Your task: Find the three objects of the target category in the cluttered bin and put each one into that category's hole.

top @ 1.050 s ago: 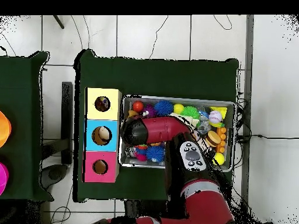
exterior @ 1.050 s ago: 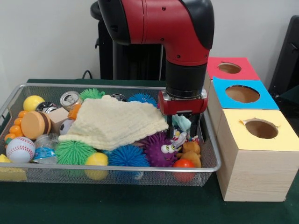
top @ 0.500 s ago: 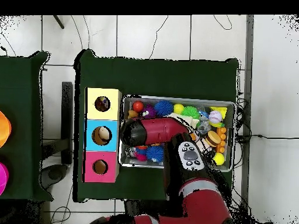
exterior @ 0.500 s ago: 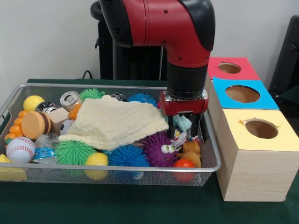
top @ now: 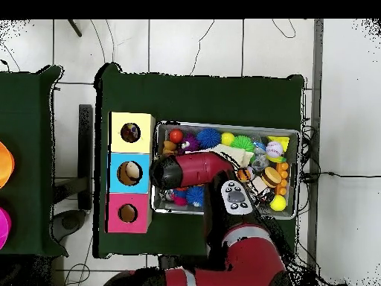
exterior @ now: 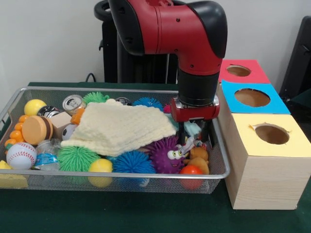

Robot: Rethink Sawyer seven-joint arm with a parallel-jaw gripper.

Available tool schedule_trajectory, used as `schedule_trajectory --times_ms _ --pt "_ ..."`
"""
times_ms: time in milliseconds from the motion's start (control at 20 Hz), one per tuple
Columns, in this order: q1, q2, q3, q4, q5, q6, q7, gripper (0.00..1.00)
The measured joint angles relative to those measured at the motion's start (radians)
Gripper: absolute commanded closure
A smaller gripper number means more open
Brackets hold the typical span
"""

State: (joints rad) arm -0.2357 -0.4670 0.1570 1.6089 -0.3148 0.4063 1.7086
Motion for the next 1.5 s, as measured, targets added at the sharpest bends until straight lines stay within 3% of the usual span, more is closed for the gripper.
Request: schedule_trajectory --times_ms 500,900,1500 --pt "0.115 0.016 -0.099 -0.021 -0.040 0.002 0.000 0.00" --pt "0.167 0.017 -0.168 -0.049 -0.043 0.014 0.000 0.00" --pt "0.176 0.037 -0.207 -0.085 -0.043 0.012 0.000 0.00"
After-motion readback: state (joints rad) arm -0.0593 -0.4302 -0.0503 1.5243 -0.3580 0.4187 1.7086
